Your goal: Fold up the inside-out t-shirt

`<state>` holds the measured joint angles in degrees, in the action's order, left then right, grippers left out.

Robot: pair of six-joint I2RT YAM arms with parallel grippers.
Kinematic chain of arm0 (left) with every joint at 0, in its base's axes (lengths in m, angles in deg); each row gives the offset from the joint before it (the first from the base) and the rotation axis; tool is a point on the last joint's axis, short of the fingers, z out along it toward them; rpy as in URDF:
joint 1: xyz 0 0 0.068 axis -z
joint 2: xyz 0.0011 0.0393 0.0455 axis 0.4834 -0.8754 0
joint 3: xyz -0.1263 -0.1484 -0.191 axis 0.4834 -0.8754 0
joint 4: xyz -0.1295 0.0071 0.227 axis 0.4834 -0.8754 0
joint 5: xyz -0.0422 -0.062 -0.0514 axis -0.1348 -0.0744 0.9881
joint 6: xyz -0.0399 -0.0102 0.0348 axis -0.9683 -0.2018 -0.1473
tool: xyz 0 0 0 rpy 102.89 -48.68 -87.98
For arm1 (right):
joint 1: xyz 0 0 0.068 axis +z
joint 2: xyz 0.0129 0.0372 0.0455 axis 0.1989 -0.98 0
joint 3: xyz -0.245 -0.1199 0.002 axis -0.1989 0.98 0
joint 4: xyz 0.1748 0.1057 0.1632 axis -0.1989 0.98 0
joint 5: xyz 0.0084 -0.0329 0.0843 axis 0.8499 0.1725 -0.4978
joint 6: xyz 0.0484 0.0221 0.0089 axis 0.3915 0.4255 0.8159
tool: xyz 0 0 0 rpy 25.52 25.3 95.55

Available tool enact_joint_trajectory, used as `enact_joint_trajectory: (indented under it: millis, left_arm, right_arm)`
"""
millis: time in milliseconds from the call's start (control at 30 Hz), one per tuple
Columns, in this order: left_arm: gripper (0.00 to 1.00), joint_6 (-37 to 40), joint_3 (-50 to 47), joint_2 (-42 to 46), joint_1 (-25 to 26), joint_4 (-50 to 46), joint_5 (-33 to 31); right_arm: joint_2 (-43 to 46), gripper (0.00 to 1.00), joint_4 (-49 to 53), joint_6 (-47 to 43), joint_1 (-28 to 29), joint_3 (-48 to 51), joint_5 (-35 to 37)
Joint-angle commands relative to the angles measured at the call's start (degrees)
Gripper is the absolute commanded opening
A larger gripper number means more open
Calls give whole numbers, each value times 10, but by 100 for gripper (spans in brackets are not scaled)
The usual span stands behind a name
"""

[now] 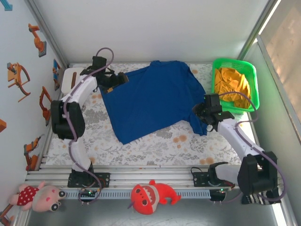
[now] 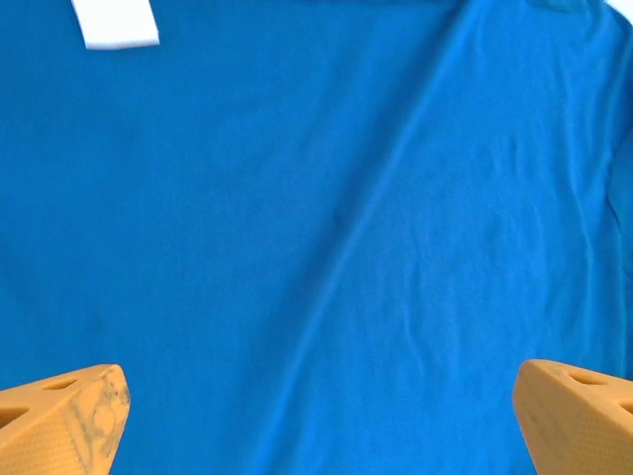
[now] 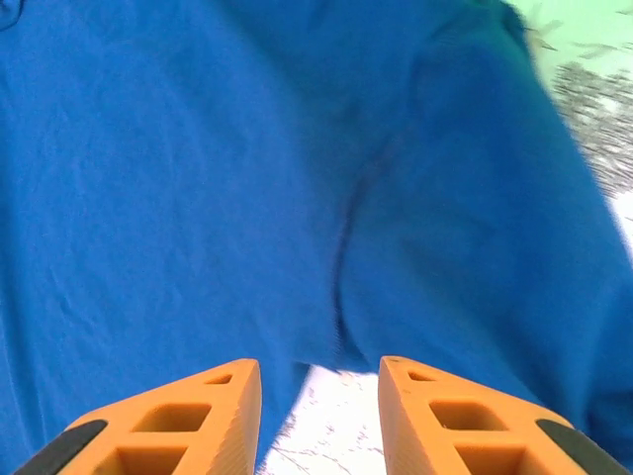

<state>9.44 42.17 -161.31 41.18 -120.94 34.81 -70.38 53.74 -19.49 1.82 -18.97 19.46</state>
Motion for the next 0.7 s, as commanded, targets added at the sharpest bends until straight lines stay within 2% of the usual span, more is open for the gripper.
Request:
enact_joint_trajectory:
  millis: [0, 167, 333, 567, 667]
  left_arm:
    - [99, 31, 98, -95, -21, -39, 24]
    - [99, 5, 167, -171, -44, -45, 45]
    - [98, -26, 152, -196, -65, -35, 64]
    - [98, -118, -3, -155, -114, 70, 100]
    - [98, -123, -50, -138, -129, 73, 107]
  right_arm:
    - [-57, 35, -42, 15, 22, -50, 50]
    - [-155, 34, -59, 29, 32, -94, 37]
    - [-230, 34, -42, 40, 47, -137, 46]
    - [-311, 35, -3, 77, 52, -167, 47]
    - [-345, 35, 17, 90, 51, -184, 42]
